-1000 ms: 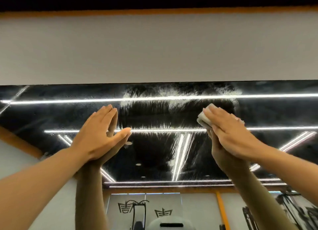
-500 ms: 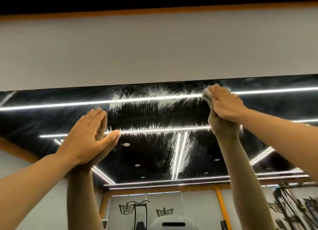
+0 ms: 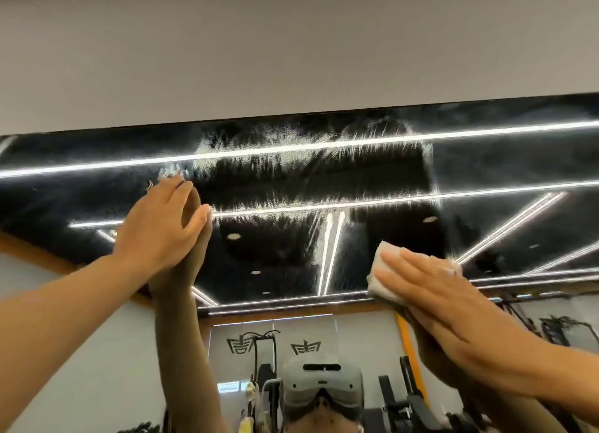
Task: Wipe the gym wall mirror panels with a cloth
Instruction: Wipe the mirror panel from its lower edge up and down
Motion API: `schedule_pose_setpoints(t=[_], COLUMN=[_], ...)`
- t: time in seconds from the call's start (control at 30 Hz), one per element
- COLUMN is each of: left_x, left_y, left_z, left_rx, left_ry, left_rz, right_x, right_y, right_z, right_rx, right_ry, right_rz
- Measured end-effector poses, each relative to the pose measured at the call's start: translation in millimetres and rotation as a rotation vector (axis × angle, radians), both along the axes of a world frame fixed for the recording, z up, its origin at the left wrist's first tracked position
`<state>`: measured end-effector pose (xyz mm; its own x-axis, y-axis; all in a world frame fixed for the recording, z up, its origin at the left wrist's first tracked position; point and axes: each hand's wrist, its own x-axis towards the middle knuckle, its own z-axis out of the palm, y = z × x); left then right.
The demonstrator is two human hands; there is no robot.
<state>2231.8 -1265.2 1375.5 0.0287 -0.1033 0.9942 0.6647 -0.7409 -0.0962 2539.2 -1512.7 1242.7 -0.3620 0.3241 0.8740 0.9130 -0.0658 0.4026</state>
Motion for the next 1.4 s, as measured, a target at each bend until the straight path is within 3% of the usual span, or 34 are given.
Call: schedule_pose_setpoints(t=[0.17,0.43,0.57,0.7,0.77,0.87,1.07,1.17,1.2,1.27,1.4], left_x=[12,11,11,11,13,18,20,20,20,20,18], left_y=[-4,1,3,4,6,7,11,11,11,11,11], left_z=[-52,-142,-150,-151,-152,-155,-158,-158,-158,-157,-157], left_rx=[0.017,-0.063,-0.069,-0.076,-0.071,-0.052,-0.018,-0.011,-0.011,-0.013,-0.008], left_ry=[0.054,0.027,0.036,0.039,0.041,0.03,-0.001,-0.004,-0.005,-0.004,0.001], left_rz=[-0.175,-0.219,-0.221,-0.206,-0.195,-0.201,-0.193,-0.208,-0.213,-0.219,-0.232], right_x=[4,-3,-22,-34,-28,-27,-31,-35,-42,-68,-95], right_y=[-16,9,36,42,38,33,34,43,51,62,77], right_z=[25,139,70,-47,-56,-30,121,160,153,116,11], right_rx=[-0.144,0.337,0.197,-0.088,-0.139,-0.177,0.067,0.209,0.25,0.271,-0.015], right_ry=[-0.093,0.092,0.035,-0.295,-0.467,-0.557,-0.149,0.205,0.258,0.116,-0.191], right_rz=[-0.084,-0.084,0.055,-0.071,-0.112,-0.138,-0.05,-0.117,-0.127,-0.045,0.007])
